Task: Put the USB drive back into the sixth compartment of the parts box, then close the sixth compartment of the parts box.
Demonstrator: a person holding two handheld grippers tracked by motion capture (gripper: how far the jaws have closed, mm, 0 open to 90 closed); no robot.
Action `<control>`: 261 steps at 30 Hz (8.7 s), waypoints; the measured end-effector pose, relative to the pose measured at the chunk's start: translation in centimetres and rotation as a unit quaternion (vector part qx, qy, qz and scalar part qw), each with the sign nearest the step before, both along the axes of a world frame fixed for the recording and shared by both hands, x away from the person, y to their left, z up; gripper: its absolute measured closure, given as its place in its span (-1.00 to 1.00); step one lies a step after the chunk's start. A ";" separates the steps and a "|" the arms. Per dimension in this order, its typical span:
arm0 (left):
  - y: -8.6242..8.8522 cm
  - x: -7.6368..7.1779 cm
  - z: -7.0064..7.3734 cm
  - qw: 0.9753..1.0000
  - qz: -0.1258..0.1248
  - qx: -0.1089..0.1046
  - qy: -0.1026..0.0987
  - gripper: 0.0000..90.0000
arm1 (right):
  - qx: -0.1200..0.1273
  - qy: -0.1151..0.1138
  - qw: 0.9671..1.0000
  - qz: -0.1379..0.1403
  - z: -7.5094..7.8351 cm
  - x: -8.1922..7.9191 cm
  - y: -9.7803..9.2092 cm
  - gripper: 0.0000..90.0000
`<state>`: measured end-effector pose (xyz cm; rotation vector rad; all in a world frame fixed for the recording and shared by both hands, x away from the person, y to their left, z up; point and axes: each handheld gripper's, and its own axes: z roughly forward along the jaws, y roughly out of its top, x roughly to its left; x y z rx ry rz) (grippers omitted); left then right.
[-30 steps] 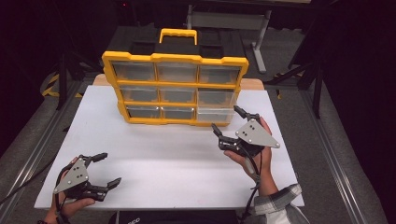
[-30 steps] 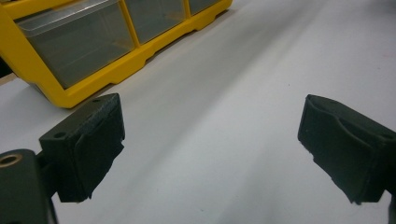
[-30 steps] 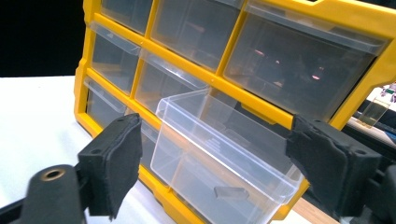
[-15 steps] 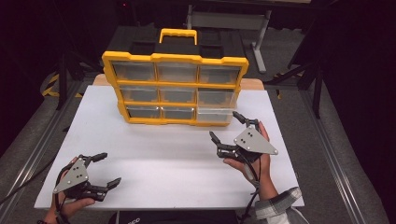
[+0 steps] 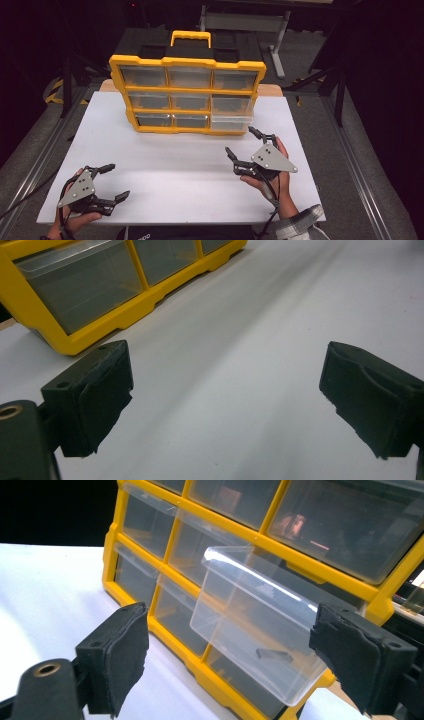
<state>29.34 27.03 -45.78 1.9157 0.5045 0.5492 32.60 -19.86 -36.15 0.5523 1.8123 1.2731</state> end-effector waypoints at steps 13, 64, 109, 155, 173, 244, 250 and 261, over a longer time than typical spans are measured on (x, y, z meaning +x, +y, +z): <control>0.0 0.0 0.0 1.000 -0.001 0.002 0.001 -0.82 | -0.014 0.025 0.999 0.014 -2.1 -0.2 0.0 -0.58; -0.2 0.5 -0.3 1.000 -0.005 0.007 0.006 -0.82 | -0.058 0.137 0.988 0.038 -9.0 -2.4 -3.8 0.86; -0.4 0.3 -0.2 1.000 -0.007 0.008 0.004 -0.81 | -0.048 0.102 0.994 -0.012 -6.4 -1.8 -3.1 1.00; -0.4 0.3 -0.2 1.000 -0.008 0.005 0.005 -0.81 | 0.002 0.043 0.997 -0.058 -0.3 3.7 0.9 1.00; -0.5 0.4 -0.3 1.000 -0.008 0.008 0.009 -0.82 | 0.016 0.052 0.996 -0.074 -0.4 5.3 1.2 1.00; -0.4 0.5 -0.4 1.000 -0.008 0.010 0.012 -0.81 | 0.014 0.062 0.992 -0.114 0.7 10.6 2.7 1.00; -0.5 0.4 -0.4 1.000 -0.008 0.009 0.012 -0.81 | 0.012 0.063 0.991 -0.117 0.8 10.9 2.8 1.00; -0.4 0.3 -0.4 1.000 -0.008 0.005 0.011 -0.81 | 0.021 0.063 0.990 -0.124 0.6 11.5 2.8 1.00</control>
